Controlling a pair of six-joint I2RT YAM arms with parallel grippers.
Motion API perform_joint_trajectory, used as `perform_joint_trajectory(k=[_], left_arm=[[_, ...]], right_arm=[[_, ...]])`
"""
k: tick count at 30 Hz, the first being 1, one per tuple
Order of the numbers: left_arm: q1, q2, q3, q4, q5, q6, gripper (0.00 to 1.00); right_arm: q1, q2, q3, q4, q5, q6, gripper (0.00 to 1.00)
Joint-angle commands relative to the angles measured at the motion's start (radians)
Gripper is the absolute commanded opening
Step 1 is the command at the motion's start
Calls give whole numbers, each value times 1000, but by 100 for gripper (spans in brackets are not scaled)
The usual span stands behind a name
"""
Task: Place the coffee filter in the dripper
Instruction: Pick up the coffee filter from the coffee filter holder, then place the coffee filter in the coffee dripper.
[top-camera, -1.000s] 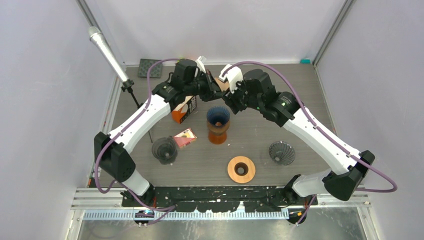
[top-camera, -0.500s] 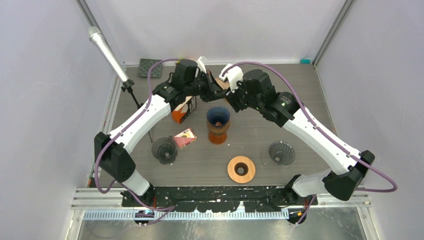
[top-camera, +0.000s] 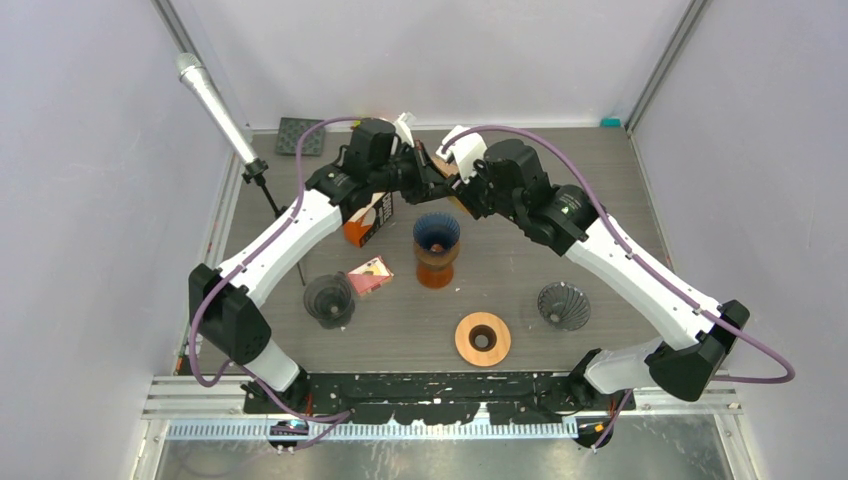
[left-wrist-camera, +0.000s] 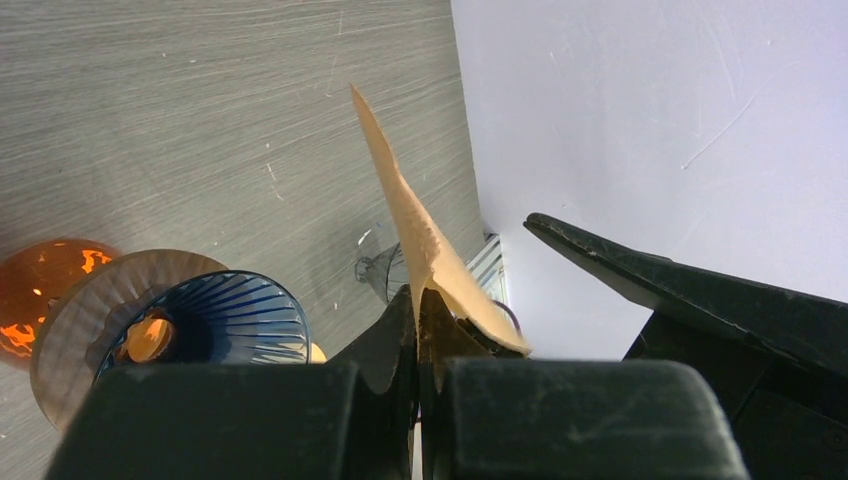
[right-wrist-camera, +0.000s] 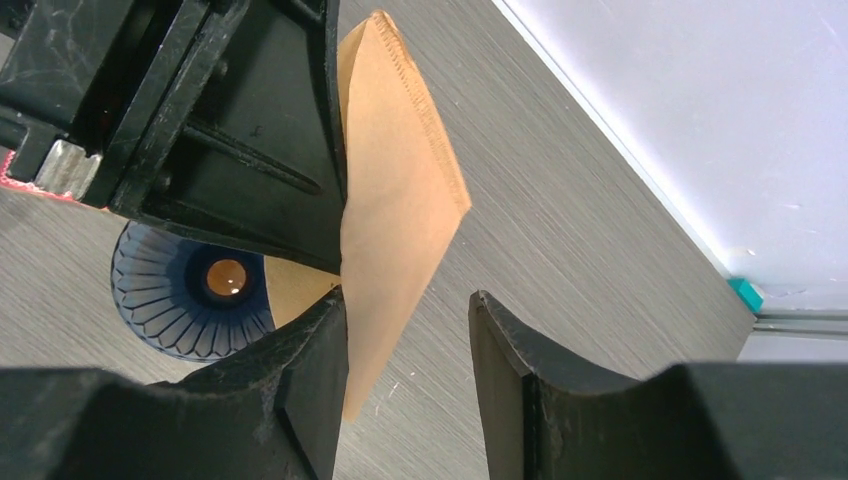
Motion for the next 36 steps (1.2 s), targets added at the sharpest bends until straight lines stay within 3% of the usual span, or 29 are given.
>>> perform_joint_trajectory(k=[1,14,27,36], left_arm=[[-6,-12,6,47,18,44,0],[-19,-15,14,54,27,124,0],[-20,-26,48,-44,-93,266,0],[-20,-17,71,-107,-188,306,0]], right_arm=[[10,-22,5,57,61,-27,50],[25,20,-3,68,97,0,43],[28,26,0,98,205,30,9],[28,19,-7,105,225,61,3]])
